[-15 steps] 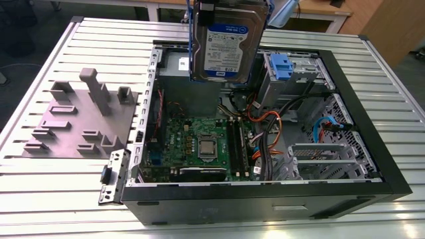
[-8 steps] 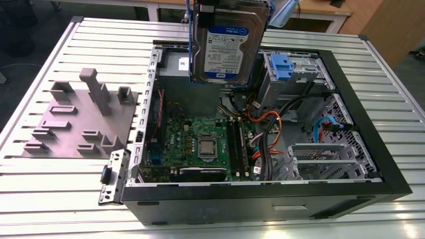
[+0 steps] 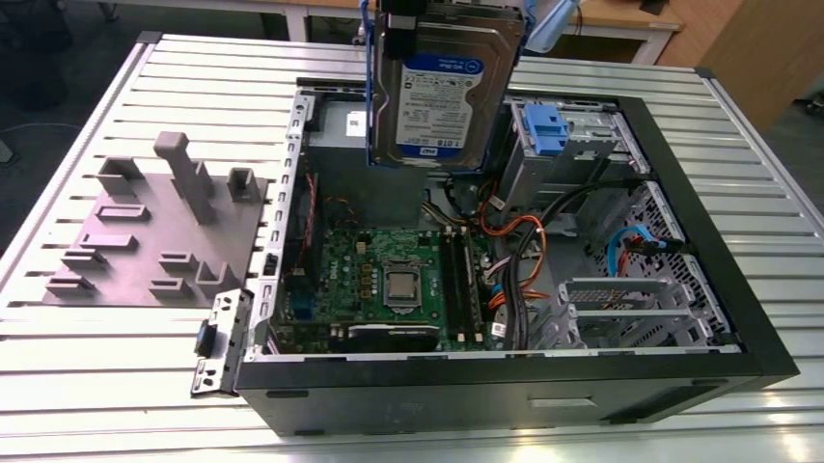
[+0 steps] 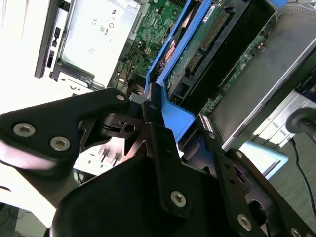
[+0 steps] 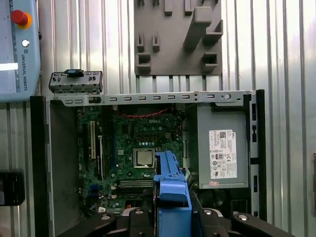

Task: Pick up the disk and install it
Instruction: 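Insert the disk into the insertion slot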

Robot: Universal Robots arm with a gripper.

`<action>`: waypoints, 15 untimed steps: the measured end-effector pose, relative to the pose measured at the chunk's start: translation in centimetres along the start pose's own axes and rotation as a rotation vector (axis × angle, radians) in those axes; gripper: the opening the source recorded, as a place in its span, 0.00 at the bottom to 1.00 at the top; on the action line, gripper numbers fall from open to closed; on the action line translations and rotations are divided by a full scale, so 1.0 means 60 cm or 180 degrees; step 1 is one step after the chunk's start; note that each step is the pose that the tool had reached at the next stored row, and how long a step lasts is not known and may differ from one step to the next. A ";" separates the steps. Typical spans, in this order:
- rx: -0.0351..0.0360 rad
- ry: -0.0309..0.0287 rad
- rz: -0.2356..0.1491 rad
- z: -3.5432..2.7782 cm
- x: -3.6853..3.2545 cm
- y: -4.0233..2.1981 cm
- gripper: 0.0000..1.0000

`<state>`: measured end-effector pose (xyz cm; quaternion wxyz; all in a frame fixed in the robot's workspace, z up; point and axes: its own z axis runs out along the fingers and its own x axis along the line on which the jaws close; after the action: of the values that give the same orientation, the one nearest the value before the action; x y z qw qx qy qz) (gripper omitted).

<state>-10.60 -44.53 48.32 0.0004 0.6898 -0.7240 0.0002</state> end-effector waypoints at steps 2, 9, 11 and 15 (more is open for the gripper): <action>0.0000 0.0000 0.0000 0.000 0.002 0.000 0.36; 0.0000 0.0000 0.0000 0.000 0.005 0.000 0.36; 0.0000 0.0000 0.0000 0.000 0.005 0.000 0.36; 0.0000 0.0000 0.0000 0.000 0.006 0.000 0.36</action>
<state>-10.60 -44.86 48.32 0.0004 0.6898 -0.7240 0.0002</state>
